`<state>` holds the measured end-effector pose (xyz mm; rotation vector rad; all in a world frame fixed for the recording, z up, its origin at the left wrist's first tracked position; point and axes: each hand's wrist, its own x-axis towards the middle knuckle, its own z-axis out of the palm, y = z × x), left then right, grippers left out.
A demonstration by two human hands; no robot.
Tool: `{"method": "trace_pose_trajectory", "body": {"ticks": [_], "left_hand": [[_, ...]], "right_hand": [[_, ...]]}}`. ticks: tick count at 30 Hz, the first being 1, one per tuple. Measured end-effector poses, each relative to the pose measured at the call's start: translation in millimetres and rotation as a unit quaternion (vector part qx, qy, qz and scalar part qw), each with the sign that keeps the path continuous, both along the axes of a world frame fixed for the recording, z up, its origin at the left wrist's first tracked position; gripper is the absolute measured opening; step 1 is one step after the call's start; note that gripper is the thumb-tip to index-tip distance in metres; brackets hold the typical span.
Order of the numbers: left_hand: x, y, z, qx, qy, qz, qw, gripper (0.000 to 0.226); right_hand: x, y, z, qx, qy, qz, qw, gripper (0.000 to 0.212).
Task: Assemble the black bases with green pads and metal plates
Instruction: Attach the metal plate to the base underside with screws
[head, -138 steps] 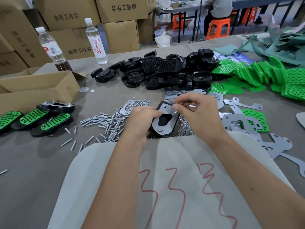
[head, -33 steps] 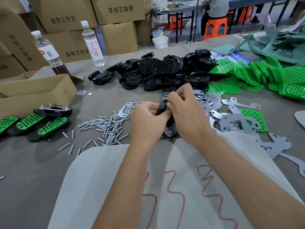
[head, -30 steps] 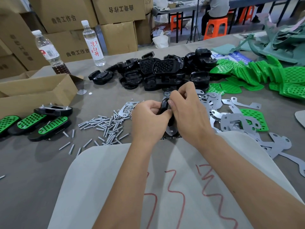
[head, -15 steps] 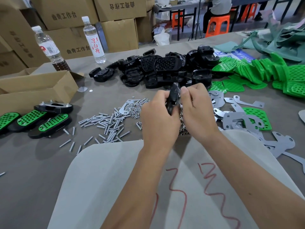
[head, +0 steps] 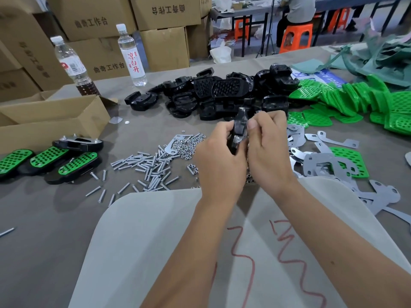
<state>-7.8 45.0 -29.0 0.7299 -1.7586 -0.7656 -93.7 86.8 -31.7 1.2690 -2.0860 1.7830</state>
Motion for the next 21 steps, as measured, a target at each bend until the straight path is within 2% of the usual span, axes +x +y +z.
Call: {"method": "trace_pose_trajectory", "body": {"ticks": [4,7,8,9,11,12,13,14,15,16,18,21], "left_hand": [[-0.5,-2.5,-1.2,-0.04,-0.002,0.01,0.999,0.028],[2.0,-6.7,-2.1,-0.047,0.0,0.004,0.999,0.024],[3.1,-9.7,-2.3,-0.03,0.011,-0.002,0.999,0.021],[4.2,-12.7,-2.1,-0.001,0.021,0.0,1.0,0.02],[5.9,-21.1,-4.6,0.112,0.061,0.03,0.991,0.019],[6.9,-26.2,-5.8,0.206,0.105,0.039,0.972,0.018],[8.6,-30.8,-4.7,0.315,0.164,0.03,0.934,0.017],[10.5,-35.5,-3.0,0.414,0.227,0.004,0.882,0.017],[12.7,-39.4,-0.3,0.482,0.279,-0.023,0.83,0.018],[14.3,-42.7,1.3,0.516,0.311,-0.038,0.797,0.026],[16.6,-44.7,2.8,0.54,0.337,-0.055,0.769,0.037],[17.3,-43.3,3.2,0.56,0.324,-0.082,0.758,0.039]], "right_hand": [[6.0,-4.9,3.4,0.001,-0.063,-0.026,0.998,0.04],[0.0,-7.0,1.5,-0.019,-0.19,0.067,0.979,0.046],[-4.0,-5.2,2.1,-0.016,-0.208,0.092,0.974,0.048],[-9.4,-1.7,2.6,-0.004,-0.195,0.099,0.976,0.05],[-24.6,6.5,2.1,0.057,-0.077,0.077,0.992,0.043],[-33.8,10.2,0.7,0.126,0.011,0.061,0.99,0.035],[-40.7,13.5,-1.0,0.214,0.093,0.051,0.971,0.026],[-43.8,16.2,-2.4,0.299,0.15,0.051,0.941,0.019],[-44.2,17.4,-3.9,0.363,0.176,0.053,0.913,0.018],[-42.9,16.7,-5.0,0.397,0.18,0.057,0.898,0.017],[-36.9,15.4,-4.5,0.404,0.173,0.064,0.896,0.016],[-33.7,14.9,-4.1,0.385,0.175,0.052,0.905,0.019]]}}
